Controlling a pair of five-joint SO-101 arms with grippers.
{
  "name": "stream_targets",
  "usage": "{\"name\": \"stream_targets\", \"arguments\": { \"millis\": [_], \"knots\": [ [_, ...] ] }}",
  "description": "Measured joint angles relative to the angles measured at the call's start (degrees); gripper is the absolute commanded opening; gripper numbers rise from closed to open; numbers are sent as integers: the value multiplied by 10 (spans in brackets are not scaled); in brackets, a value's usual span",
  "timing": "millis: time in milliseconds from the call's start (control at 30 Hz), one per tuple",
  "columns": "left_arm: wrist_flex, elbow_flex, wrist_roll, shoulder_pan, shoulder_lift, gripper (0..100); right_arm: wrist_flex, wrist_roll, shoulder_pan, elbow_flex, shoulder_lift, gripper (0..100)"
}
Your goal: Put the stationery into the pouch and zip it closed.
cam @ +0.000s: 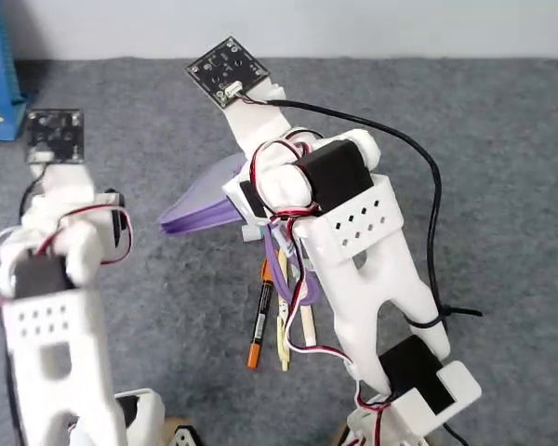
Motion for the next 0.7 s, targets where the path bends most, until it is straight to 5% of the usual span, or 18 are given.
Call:
{"name": "stream_targets", "arguments": {
  "millis": [233,700],
  "knots": [
    [-32,0,2,27,111,115,-30,0,1,0,-69,8],
    [9,0,18,171,110,115,-163,34,10,0,-66,8]
  ]
}}
